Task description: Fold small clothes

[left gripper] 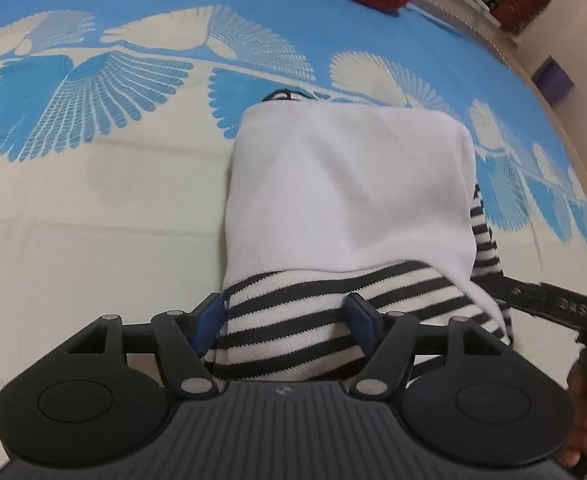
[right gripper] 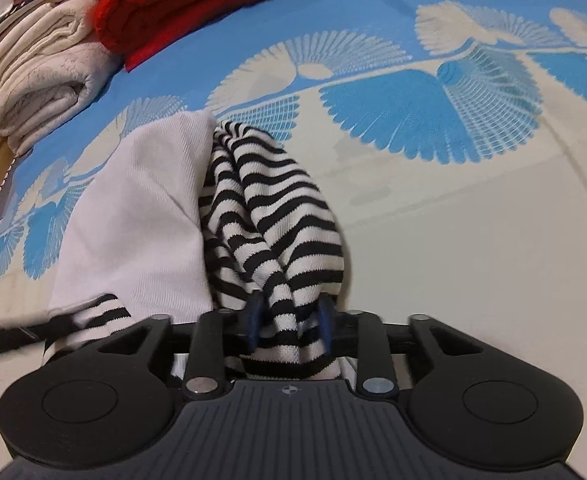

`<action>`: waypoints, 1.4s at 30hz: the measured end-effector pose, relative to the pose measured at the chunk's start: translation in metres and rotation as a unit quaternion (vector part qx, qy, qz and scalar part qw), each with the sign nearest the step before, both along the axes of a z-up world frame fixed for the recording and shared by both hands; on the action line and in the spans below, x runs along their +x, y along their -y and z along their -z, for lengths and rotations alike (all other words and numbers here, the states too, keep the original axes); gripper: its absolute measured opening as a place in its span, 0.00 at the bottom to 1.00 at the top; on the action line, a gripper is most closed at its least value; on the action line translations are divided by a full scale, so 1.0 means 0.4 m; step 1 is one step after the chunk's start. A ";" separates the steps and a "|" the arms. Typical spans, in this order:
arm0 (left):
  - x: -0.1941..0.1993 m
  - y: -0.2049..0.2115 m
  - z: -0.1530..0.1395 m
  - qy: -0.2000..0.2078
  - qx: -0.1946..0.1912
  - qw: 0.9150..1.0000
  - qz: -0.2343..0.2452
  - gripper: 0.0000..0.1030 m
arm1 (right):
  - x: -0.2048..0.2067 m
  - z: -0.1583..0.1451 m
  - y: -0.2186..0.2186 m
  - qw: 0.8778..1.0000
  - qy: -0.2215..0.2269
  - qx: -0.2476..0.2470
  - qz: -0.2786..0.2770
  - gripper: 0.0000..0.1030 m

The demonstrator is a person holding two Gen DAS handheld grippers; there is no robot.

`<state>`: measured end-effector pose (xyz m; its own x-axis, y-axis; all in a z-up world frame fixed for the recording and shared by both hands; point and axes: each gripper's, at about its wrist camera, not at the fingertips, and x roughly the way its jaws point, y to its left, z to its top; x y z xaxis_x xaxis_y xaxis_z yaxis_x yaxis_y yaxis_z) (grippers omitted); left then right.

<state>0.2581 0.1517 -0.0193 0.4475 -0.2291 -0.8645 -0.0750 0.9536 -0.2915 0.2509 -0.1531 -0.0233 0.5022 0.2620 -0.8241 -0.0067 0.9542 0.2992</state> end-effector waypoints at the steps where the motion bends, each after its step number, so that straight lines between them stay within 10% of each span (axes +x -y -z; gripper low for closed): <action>1: -0.006 -0.003 -0.014 0.009 -0.006 1.000 -0.005 0.70 | -0.007 -0.009 0.006 1.000 0.008 0.000 0.002 0.46; 12: -0.083 -0.007 -0.178 0.072 0.011 0.997 -0.027 0.70 | -0.046 -0.016 -0.045 0.995 -0.002 0.007 -0.099 0.62; 17: -0.144 -0.062 -0.237 0.095 0.000 0.995 -0.035 0.70 | -0.057 -0.008 -0.053 0.994 -0.009 -0.002 -0.111 0.01; 23: -0.189 -0.094 -0.103 0.042 -0.091 0.992 -0.070 0.69 | -0.067 -0.049 0.007 0.998 0.023 0.014 -0.059 0.01; 29: -0.169 -0.078 -0.063 0.000 -0.089 0.994 -0.065 0.71 | -0.078 -0.063 0.028 0.998 0.018 0.029 -0.061 0.01; 35: -0.151 -0.083 -0.025 -0.028 -0.103 0.990 -0.091 0.71 | -0.102 -0.112 0.030 0.993 0.062 0.063 -0.074 0.24; 42: -0.139 -0.081 0.004 -0.046 -0.117 0.987 -0.104 0.74 | -0.096 0.004 -0.056 0.989 -0.026 0.010 -0.147 0.38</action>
